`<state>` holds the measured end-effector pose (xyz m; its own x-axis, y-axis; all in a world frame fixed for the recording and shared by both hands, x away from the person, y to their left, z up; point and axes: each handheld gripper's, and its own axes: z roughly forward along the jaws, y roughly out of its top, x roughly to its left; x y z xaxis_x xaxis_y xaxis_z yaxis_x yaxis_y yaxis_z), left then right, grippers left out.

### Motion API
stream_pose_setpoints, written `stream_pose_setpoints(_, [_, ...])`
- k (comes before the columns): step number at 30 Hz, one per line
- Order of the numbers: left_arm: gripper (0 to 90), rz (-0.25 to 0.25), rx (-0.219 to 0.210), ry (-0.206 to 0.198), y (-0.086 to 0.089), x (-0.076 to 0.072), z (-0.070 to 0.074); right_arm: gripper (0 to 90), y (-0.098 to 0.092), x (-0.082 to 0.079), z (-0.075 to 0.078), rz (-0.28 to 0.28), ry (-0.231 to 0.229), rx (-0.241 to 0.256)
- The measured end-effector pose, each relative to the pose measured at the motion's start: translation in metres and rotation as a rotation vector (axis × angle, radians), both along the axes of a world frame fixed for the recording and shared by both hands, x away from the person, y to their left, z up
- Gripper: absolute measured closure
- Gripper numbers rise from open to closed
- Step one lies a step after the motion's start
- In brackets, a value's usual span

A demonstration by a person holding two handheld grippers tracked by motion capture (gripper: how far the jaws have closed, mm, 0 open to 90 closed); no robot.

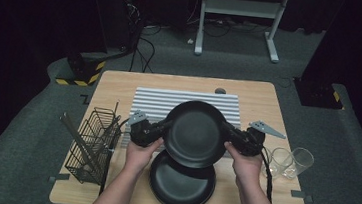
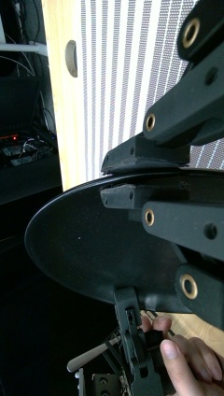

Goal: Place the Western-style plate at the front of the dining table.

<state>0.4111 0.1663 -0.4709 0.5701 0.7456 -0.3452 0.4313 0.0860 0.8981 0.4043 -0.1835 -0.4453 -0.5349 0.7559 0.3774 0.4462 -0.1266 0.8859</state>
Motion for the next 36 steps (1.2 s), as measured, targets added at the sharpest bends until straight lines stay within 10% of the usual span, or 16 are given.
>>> stream_pose_setpoints(36, [76.2, 0.04, -0.063, 0.029, 0.012, 0.021, -0.012, 83.0, 0.015, 0.028, 0.007, 0.01, 0.012, -0.038])
